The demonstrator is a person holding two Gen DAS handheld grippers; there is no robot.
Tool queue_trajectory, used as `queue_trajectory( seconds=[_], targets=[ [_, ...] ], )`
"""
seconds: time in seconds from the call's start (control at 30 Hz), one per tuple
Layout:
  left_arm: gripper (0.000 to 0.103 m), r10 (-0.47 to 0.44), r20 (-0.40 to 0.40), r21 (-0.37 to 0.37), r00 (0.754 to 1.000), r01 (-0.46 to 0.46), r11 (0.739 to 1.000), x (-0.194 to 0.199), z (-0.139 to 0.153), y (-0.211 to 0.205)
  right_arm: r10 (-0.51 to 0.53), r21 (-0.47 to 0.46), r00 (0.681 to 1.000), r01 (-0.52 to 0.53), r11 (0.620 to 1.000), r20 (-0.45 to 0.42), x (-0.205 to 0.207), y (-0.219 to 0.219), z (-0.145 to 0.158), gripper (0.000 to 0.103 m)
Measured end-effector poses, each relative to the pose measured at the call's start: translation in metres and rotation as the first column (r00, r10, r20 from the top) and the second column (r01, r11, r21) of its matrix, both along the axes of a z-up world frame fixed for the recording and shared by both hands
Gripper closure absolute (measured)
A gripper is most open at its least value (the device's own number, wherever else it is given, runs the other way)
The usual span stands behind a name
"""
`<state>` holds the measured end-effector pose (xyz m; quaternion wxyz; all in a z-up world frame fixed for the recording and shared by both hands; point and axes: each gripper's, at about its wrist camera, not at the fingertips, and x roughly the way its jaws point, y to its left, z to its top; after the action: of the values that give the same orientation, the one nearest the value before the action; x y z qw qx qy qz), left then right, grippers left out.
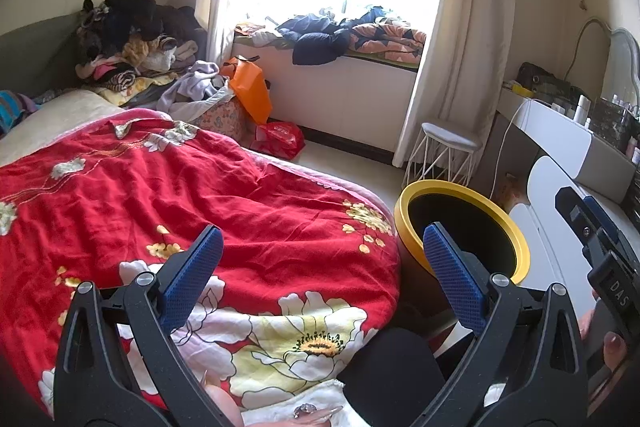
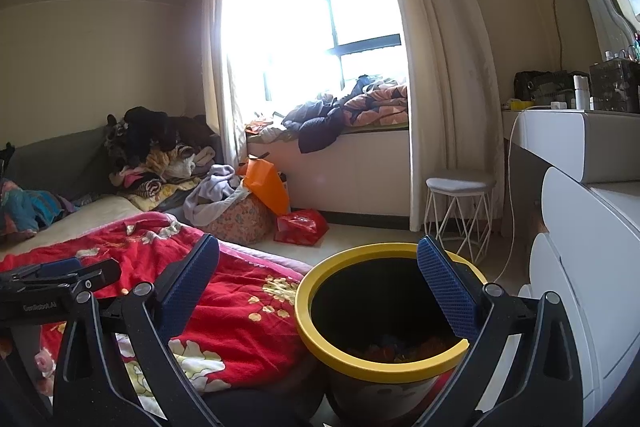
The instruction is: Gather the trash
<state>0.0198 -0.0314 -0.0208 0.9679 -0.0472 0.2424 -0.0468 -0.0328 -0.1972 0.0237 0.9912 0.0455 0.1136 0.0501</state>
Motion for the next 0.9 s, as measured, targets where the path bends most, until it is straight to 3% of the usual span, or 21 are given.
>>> queue_trajectory(
  seconds=[0.9],
  targets=[
    [0.011,-0.001,-0.005,-0.002,1.0,0.001,1.0,0.0002,0.0002,-0.0001,-0.01,0.006,1.0,0.01,1.0,0.005,-0.0025,-0.0025,0.0032,0.006]
  ],
)
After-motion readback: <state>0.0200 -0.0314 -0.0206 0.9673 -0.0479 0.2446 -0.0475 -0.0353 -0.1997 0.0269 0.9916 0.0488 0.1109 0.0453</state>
